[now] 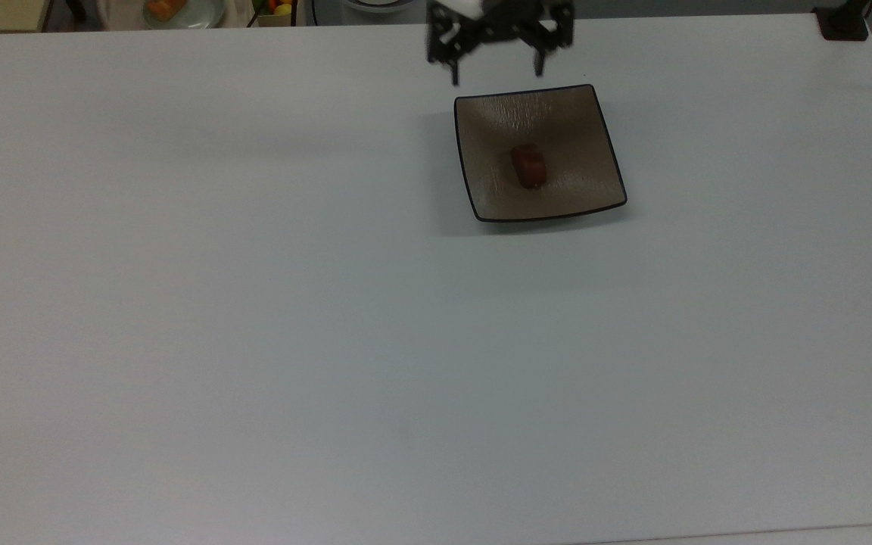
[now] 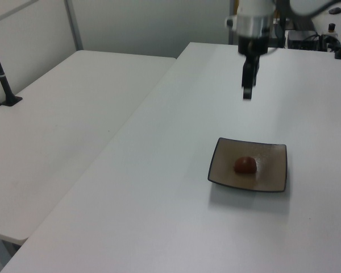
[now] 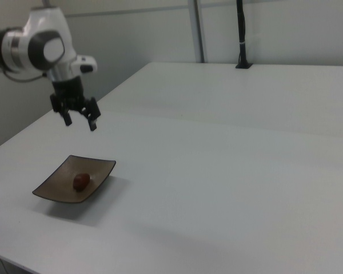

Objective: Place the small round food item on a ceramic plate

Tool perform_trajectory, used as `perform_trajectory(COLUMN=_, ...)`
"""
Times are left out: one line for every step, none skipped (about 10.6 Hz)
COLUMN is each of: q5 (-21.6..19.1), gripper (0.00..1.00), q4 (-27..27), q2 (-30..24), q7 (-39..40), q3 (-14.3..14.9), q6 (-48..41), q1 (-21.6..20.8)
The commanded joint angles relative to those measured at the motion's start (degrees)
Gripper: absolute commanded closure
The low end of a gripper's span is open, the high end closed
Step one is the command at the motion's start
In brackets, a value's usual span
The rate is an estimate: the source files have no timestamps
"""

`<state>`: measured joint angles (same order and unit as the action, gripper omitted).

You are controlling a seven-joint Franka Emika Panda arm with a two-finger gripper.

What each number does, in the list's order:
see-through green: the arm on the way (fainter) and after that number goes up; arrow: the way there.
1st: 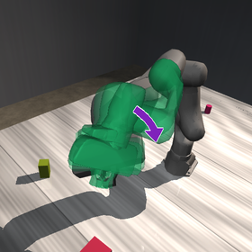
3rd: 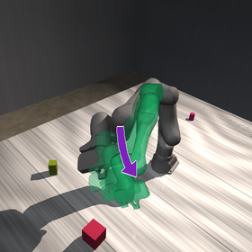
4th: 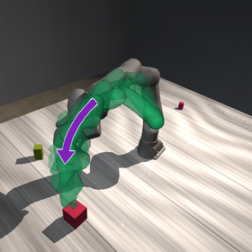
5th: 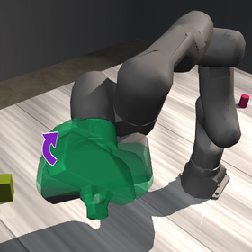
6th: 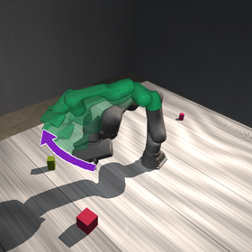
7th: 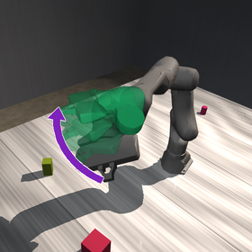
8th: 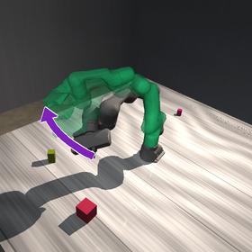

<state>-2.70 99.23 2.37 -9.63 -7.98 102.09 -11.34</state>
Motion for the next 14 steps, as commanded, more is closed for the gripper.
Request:
perform_trajectory(q5=0.1, gripper=0.0, q4=-7.5, q2=-2.4, q7=-0.6, q3=6.6, q6=-10.1, q1=0.8)
perform_trajectory(q5=0.1, gripper=0.0, q4=-7.9, q2=-2.9, q7=-0.3, q3=9.0, q6=-11.4, q1=0.8)
perform_trajectory(q5=0.1, gripper=0.0, q4=-7.8, q2=-3.8, q7=-0.1, q3=10.6, q6=-11.4, q1=1.3)
perform_trajectory(q5=0.1, gripper=0.0, q4=-7.7, q2=-3.9, q7=0.2, q3=10.9, q6=-11.3, q1=2.8)
perform_trajectory(q5=0.2, gripper=0.0, q4=-7.4, q2=-3.9, q7=1.4, q3=10.9, q6=-10.5, q1=3.8)
perform_trajectory(q5=0.2, gripper=0.0, q4=-7.3, q2=-3.6, q7=4.2, q3=10.9, q6=-9.3, q1=3.9)
perform_trajectory(q5=0.2, gripper=0.0, q4=-6.4, q2=-3.7, q7=7.0, q3=10.9, q6=-7.3, q1=4.7)
perform_trajectory(q5=0.2, gripper=0.0, q4=-6.1, q2=-3.5, q7=9.4, q3=10.9, q6=-5.4, q1=4.8)
perform_trajectory(q5=0.1, gripper=0.0, q4=-6.1, q2=-3.3, q7=10.1, q3=10.9, q6=-4.5, q1=4.8)
perform_trajectory(q5=0.1, gripper=0.0, q4=-5.7, q2=-3.3, q7=10.1, q3=10.9, q6=-4.1, q1=4.8)
perform_trajectory(q5=-0.2, gripper=0.0, q4=-5.3, q2=-3.5, q7=10.1, q3=10.9, q6=-4.0, q1=4.8)
perform_trajectory(q5=-0.2, gripper=0.0, q4=-5.2, q2=-3.5, q7=10.2, q3=10.9, q6=-4.0, q1=4.8)
perform_trajectory(q5=0.1, gripper=0.0, q4=-5.1, q2=-3.4, q7=10.2, q3=10.7, q6=-4.0, q1=4.8)
perform_trajectory(q5=0.1, gripper=0.0, q4=-5.1, q2=-3.3, q7=10.2, q3=10.7, q6=-4.0, q1=4.8)
